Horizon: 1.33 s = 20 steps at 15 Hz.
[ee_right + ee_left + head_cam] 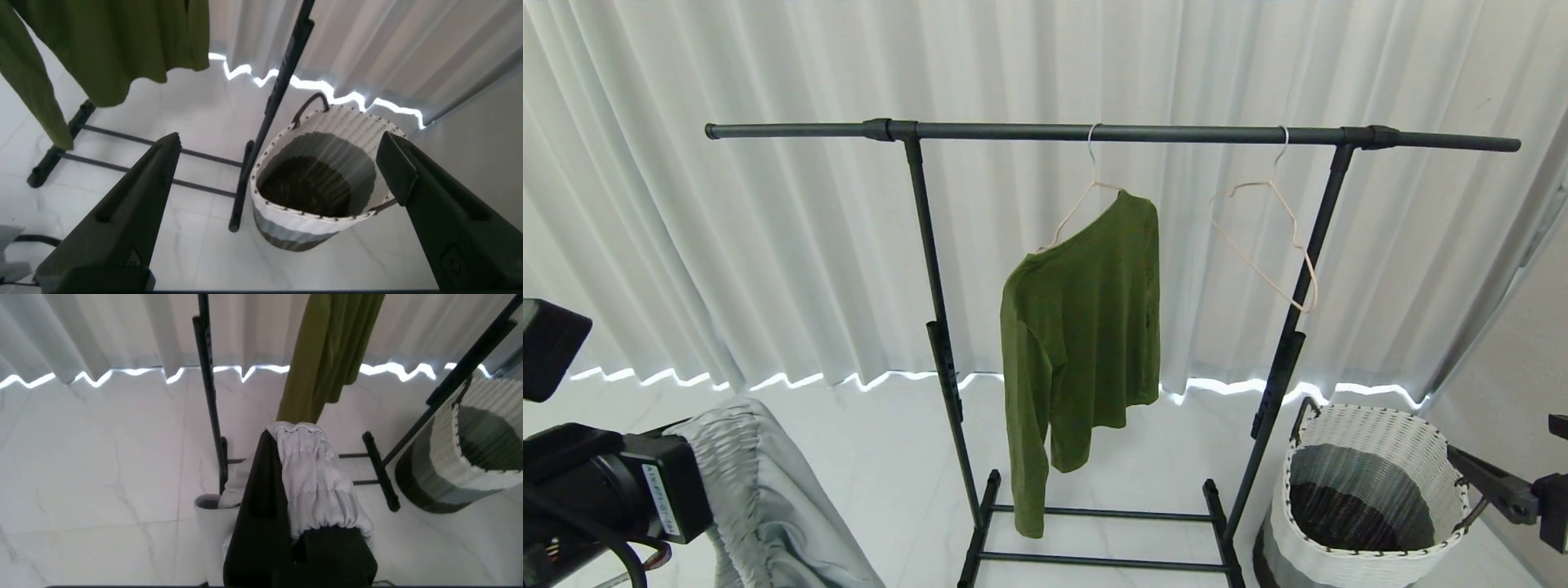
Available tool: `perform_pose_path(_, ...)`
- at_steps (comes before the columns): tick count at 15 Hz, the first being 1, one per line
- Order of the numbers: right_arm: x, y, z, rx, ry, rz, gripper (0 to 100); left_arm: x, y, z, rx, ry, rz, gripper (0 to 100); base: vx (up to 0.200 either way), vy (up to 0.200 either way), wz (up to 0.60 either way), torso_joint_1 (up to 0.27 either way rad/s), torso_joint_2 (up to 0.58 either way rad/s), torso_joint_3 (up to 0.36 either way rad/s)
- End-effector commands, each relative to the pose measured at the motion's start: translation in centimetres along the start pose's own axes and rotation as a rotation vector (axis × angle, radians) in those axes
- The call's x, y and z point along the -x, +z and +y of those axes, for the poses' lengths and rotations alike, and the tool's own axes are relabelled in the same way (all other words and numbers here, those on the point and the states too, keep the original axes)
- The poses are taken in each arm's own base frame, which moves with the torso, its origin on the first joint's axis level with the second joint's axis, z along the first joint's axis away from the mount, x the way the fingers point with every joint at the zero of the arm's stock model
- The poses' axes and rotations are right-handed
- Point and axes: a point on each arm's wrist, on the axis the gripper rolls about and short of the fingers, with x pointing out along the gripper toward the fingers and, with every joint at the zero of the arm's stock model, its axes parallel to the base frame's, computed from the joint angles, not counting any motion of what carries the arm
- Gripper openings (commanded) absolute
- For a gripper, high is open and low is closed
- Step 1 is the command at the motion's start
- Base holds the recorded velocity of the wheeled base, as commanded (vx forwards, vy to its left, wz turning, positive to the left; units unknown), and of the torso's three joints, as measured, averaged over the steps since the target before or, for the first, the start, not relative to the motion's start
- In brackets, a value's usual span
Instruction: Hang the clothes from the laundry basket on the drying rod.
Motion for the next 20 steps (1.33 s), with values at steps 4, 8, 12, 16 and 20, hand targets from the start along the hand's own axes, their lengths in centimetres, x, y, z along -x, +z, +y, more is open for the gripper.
perform_pose_path(4, -0.1, 0.1, 0.0, 0.002, 0.001, -0.001, 100, 0.0, 0.2, 0.0, 0.012, -0.013, -0.035, 0, 0.000, 0.000, 0.00, 0.222, -0.52, -0.296)
perform_pose_path(8, 0.0, -0.1, 0.0, 0.000, 0.003, 0.005, 100, 0.0, 0.2, 0.0, 0.013, -0.016, -0.036, 0, 0.000, 0.000, 0.00, 0.210, -0.48, -0.266)
perform_pose_path(12, -0.5, 0.7, -0.2, 0.018, -0.013, -0.003, 100, 0.0, 0.2, 0.1, 0.016, -0.004, -0.034, 0, 0.000, 0.000, 0.00, 0.045, -0.08, -0.047)
perform_pose_path(16, 0.1, -0.4, -0.1, 0.036, -0.009, 0.009, 100, -0.1, 0.1, 0.1, 0.012, -0.001, -0.029, 0, 0.000, 0.000, 0.00, 0.000, 0.00, 0.000)
perform_pose_path(20, 1.0, -0.3, -0.1, 0.051, -0.016, -0.038, 100, -0.1, 0.1, 0.2, 0.009, 0.000, -0.029, 0, 0.000, 0.000, 0.00, 0.000, 0.00, 0.000)
